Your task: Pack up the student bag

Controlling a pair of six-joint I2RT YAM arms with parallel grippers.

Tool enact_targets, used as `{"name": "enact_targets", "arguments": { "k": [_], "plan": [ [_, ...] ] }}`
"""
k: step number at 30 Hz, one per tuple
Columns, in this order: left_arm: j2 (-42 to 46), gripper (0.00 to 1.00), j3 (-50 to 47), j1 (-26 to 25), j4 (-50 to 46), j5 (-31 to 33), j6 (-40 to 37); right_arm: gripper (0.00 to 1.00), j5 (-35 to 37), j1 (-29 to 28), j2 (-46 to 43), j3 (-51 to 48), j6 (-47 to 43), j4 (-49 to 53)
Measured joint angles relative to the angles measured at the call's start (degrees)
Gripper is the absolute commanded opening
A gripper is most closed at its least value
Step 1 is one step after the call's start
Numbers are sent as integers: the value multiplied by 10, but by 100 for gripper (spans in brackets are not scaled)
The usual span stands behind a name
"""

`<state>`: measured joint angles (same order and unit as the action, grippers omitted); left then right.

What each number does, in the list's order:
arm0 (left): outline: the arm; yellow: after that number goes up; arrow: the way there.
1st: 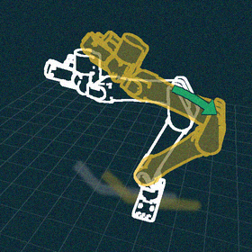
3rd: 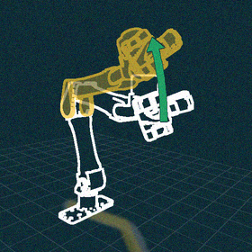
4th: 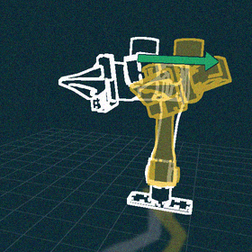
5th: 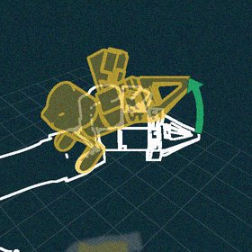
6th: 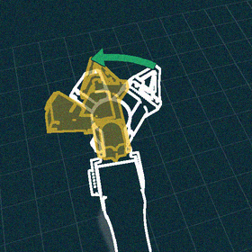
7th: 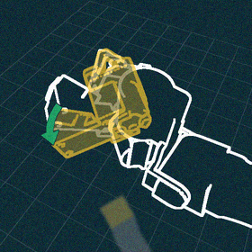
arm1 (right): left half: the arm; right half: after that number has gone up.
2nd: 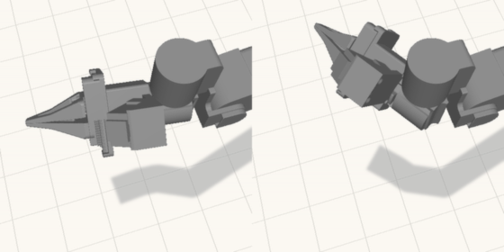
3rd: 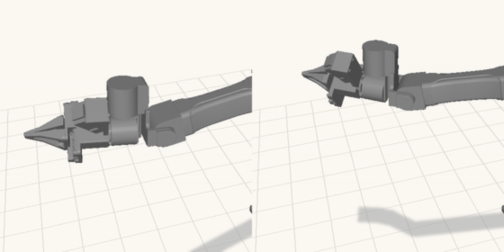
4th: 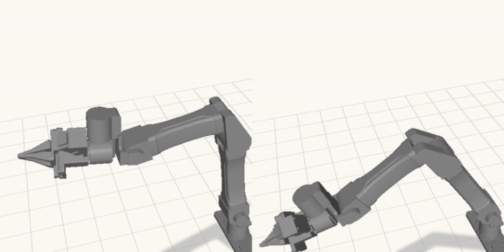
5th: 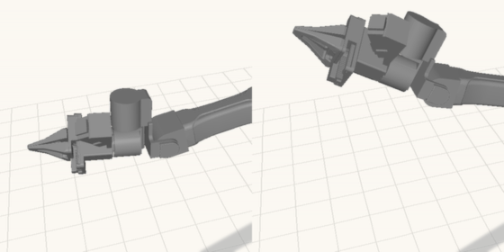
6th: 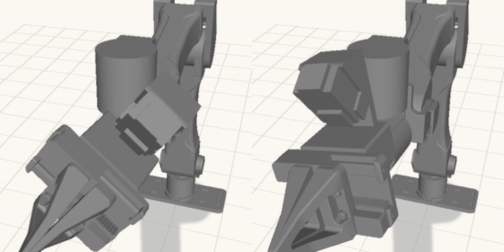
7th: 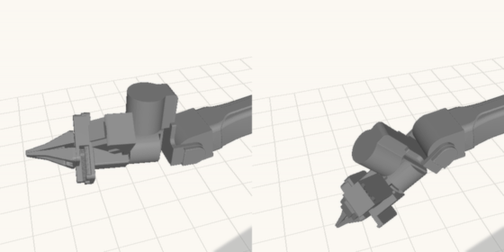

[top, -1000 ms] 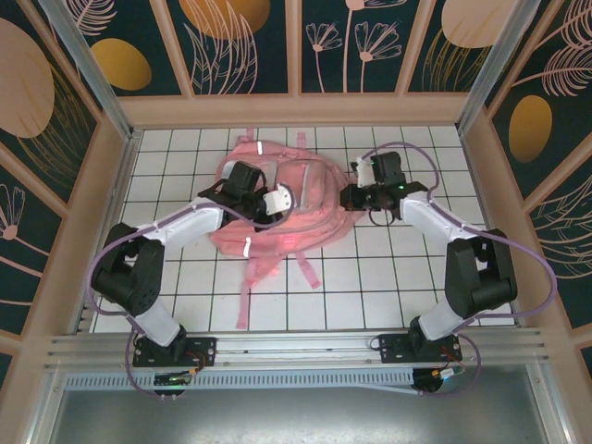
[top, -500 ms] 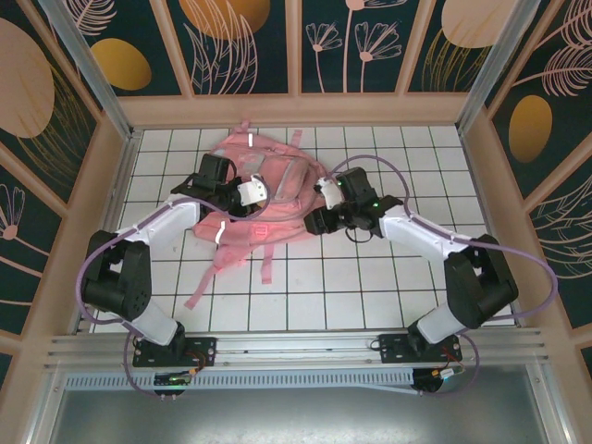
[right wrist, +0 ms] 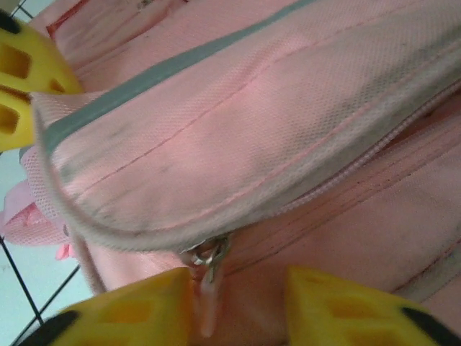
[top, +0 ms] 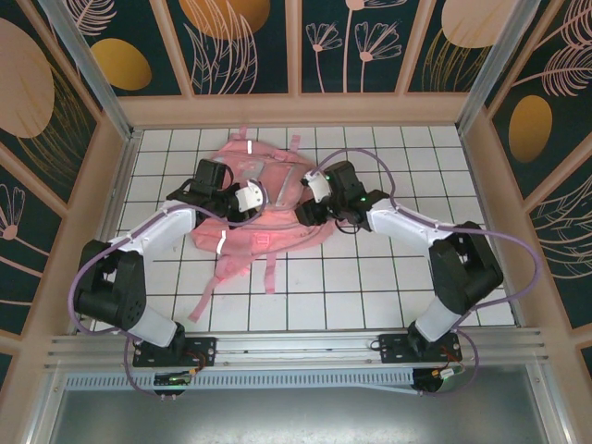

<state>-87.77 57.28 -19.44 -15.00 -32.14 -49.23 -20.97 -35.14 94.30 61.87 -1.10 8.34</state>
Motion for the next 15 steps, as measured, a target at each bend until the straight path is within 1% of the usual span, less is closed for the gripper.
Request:
{"name": "enact_targets", "arguments": {
  "k": [1, 2, 5, 9, 11, 15],
  "plan": [
    [2, 0, -3, 0, 2, -1, 0, 4, -1, 0, 2, 0, 0, 0],
    [4, 0, -6, 0, 6, -2, 0, 0, -1, 0, 3, 0, 0, -1],
    [7, 0, -11, 0, 12, -2, 0, 0, -1, 3, 1, 0, -1, -3],
    [11, 0, -24, 0, 30, -2, -7, 0, 3, 23, -10, -4, 0, -2],
    [15, 0, -35, -4, 44, -7, -26, 0, 5, 37, -26, -16, -1, 0],
    [17, 0, -49, -7, 63, -24, -70, 0, 30, 34, -65, -48, -13, 7]
  ]
}}
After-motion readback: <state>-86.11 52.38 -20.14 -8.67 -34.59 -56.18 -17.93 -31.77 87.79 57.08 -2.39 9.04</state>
